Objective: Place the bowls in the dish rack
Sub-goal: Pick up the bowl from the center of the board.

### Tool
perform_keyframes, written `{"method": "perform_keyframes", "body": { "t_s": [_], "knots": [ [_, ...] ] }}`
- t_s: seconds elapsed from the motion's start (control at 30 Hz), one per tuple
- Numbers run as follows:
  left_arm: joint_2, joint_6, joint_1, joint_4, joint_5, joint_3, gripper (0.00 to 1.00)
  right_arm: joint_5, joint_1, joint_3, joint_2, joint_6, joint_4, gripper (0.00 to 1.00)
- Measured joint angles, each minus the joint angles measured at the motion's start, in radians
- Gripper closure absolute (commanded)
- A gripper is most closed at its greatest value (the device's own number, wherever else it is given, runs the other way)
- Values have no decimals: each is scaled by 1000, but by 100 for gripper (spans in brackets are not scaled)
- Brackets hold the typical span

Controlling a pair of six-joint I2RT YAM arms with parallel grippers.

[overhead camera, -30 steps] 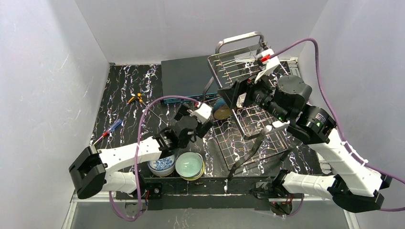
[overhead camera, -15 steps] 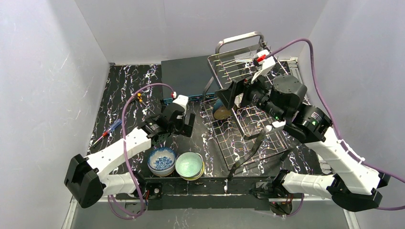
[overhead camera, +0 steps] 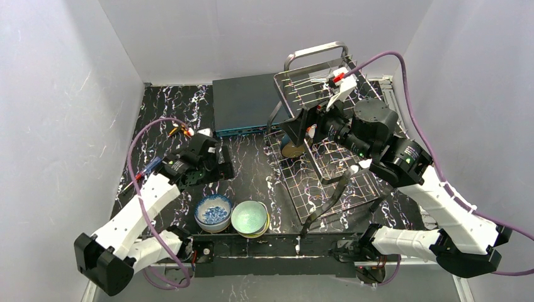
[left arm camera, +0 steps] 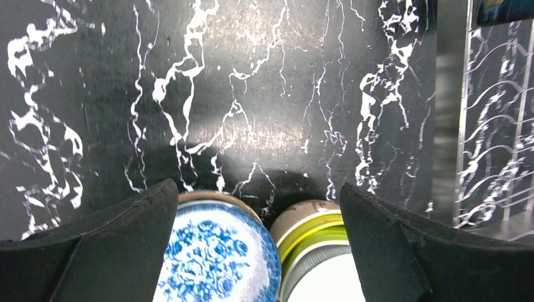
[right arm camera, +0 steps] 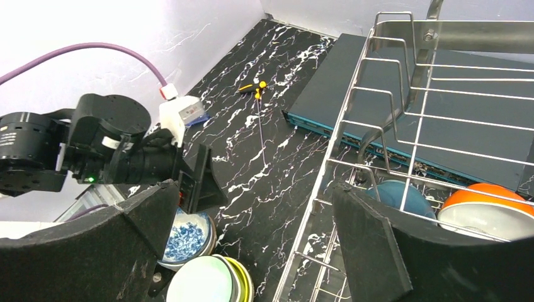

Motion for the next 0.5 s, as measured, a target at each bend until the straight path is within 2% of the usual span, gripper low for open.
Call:
{"method": "perform_keyframes", "body": {
  "t_s": [0.07,0.23,0.5],
  "knots": [
    [-37,-59,19,-31,9,-2,5,-5,0,0,0,2,0,1],
    [-130,-202,76,-89,42,-19,18,-19,0,0,0,4,4,1],
    [-113,-441,95,-179,135,-37,31,-21,0,0,0,5,13,1]
  ]
}}
